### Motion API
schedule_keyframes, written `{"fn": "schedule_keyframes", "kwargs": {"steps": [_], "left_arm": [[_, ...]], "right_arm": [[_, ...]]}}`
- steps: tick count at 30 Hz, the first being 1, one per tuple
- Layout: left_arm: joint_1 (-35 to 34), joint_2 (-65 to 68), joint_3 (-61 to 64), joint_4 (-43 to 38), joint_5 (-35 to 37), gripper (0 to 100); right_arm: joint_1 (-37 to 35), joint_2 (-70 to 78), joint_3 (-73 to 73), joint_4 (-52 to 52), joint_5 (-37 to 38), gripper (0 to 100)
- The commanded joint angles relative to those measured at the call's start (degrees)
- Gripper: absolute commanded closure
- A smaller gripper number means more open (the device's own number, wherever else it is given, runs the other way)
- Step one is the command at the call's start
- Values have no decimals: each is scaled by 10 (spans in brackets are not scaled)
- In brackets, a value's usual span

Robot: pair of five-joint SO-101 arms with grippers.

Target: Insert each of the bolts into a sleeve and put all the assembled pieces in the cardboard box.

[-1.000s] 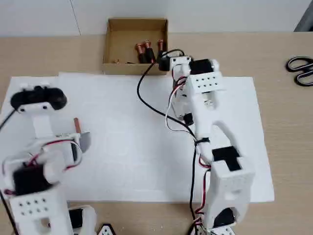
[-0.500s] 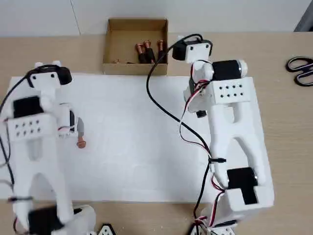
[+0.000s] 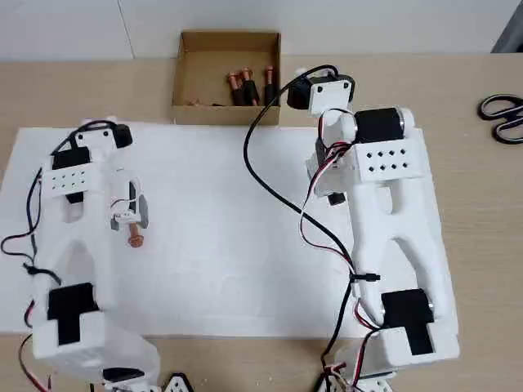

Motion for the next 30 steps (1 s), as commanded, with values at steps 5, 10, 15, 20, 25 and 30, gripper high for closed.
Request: {"fn": "schedule_keyframes", "kwargs": {"steps": [5,10,15,20,25,30], "left_arm": [[-2,36,-23,-41,14,837],[-2,51,-24,-59,28,881],[-2,67,-24,-66,29,909],[-1,76,-24,-69,28,983],[3,72,-24,-76,28,994],[35,71,-36,-60,25,994]], "right_arm": [[4,-29,-3,-7,4,994],[4,-29,-2,-7,4,994],[4,-29,-2,-7,4,994],[4,-29,-2,-7,3,994],[4,-29,-2,-7,2,994],[4,-29,11,-7,3,994]]}}
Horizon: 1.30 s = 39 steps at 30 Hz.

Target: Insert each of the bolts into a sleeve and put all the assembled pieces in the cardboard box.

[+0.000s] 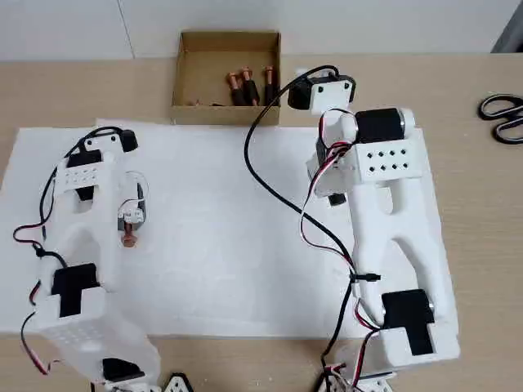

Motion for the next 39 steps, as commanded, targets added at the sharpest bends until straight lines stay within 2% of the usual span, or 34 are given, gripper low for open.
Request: {"fn": "schedule_keyframes", "kwargs": {"steps": [1,6,12,17,28,33,39], "left_arm": [[28,-6,-45,19,-2,994],[70,-6,-153,105,-11,993],[104,-6,-257,181,-103,993],[112,-6,-276,209,-251,993],[113,0,-276,208,-609,993],[120,1,-274,208,-695,993],[149,14,-270,212,-799,993]], "right_arm": [[4,-29,5,-7,3,993],[5,-33,36,-25,4,993],[7,-33,40,-26,5,993],[7,-34,40,-26,6,993],[7,-34,40,-23,7,993],[7,-34,40,-21,43,994],[7,-34,40,-20,47,994]]}}
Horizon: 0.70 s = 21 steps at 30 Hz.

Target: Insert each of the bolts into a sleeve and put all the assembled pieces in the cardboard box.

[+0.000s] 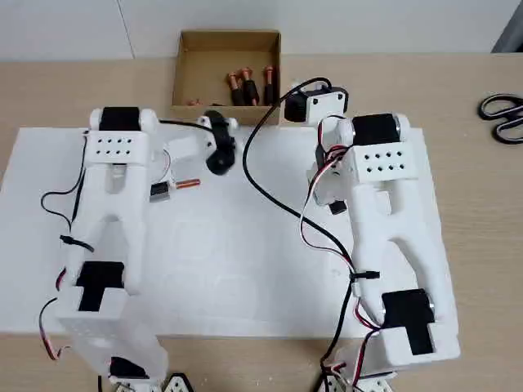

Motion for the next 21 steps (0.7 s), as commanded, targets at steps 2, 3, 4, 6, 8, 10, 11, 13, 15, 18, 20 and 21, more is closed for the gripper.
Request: {"fn": "schedule_keyframes", "kwargs": {"steps": [2,3,4,6,8,10,11,13,15,18,20,21], "left_arm": [[20,31,-22,4,-70,993],[21,47,-25,4,-79,993],[25,62,-26,2,-88,993],[30,87,-27,1,-103,993],[36,109,-40,-6,-113,991],[36,127,-67,-13,-112,987],[36,135,-83,-13,-111,979],[34,149,-107,-11,-110,939],[34,156,-122,-11,-97,893],[34,166,-140,-15,-62,837],[33,171,-153,-11,-56,823],[31,171,-160,-11,-56,821]], "right_arm": [[3,-33,-4,0,6,994],[3,-33,-4,0,6,994],[3,-33,-4,0,6,994],[3,-33,-4,0,6,994],[3,-33,-4,0,6,994],[3,-33,-4,0,6,995],[3,-33,-4,0,6,995],[3,-33,-4,0,6,995],[3,-33,-4,0,6,995],[3,-33,-4,0,6,995],[3,-33,-4,0,6,995],[2,-33,-4,0,6,995]]}}
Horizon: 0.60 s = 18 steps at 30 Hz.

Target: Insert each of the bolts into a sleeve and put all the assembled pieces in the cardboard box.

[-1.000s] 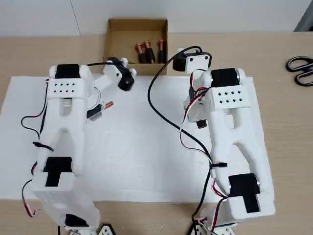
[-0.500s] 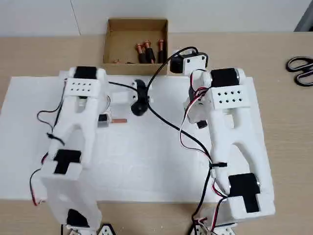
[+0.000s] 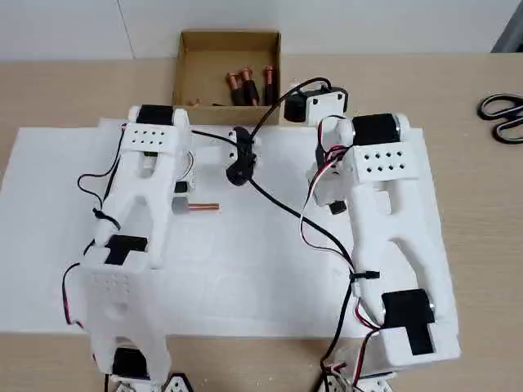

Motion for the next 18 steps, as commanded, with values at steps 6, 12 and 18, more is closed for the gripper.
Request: {"fn": "schedule_keyframes", "kwargs": {"steps": [6,12,18], "left_arm": [[-17,-9,-89,-4,50,822],[-36,-9,-183,50,230,822],[-58,-72,-251,48,429,822]], "right_arm": [[1,-33,-4,-1,6,995],[3,-33,-4,-5,6,995],[3,-33,-4,-4,6,995]]}}
